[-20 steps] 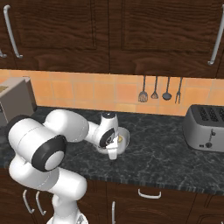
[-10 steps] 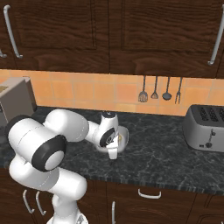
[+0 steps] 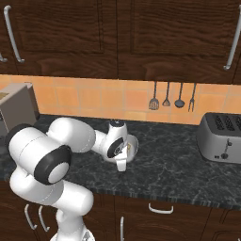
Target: Take the meat container that has the shrimp and place it on the second highest rack of the freezer. Then take the vegetable container that has the cucumber and mushroom and place it on the highest rack of the freezer.
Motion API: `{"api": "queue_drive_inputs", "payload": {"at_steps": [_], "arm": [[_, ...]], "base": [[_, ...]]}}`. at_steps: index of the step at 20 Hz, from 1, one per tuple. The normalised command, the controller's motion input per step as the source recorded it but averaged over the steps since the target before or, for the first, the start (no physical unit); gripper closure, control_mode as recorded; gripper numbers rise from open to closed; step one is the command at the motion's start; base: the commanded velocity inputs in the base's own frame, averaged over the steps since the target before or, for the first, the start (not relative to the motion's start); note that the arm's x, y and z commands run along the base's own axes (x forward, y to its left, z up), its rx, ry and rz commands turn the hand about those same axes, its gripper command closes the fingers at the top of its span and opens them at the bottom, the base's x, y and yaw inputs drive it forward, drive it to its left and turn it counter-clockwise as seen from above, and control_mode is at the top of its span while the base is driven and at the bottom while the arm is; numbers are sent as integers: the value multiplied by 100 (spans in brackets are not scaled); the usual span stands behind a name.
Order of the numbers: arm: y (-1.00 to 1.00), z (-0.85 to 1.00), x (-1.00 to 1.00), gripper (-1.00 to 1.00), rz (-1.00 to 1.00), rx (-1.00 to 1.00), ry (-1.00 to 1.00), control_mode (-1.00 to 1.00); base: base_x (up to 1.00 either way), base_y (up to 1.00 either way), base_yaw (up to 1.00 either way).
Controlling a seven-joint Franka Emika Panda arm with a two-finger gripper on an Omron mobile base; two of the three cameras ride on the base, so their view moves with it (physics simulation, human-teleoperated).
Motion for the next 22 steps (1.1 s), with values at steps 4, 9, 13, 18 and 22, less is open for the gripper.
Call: {"api": "queue_drive_inputs", "payload": {"at_steps": [4, 9, 13, 18, 22], "arm": [[3, 39, -6, 100, -3, -3, 0, -100], [2, 72, -33, 100, -10, -1, 0, -100], [8, 68, -65, 100, -6, 0, -6, -100], [61, 48, -94, 100, 0, 0, -8, -100], [71, 61, -66, 100, 1, 0, -11, -100]], "base": [[0, 0, 0], [0, 0, 0], [0, 0, 0], [0, 0, 0], [0, 0, 0]]}}
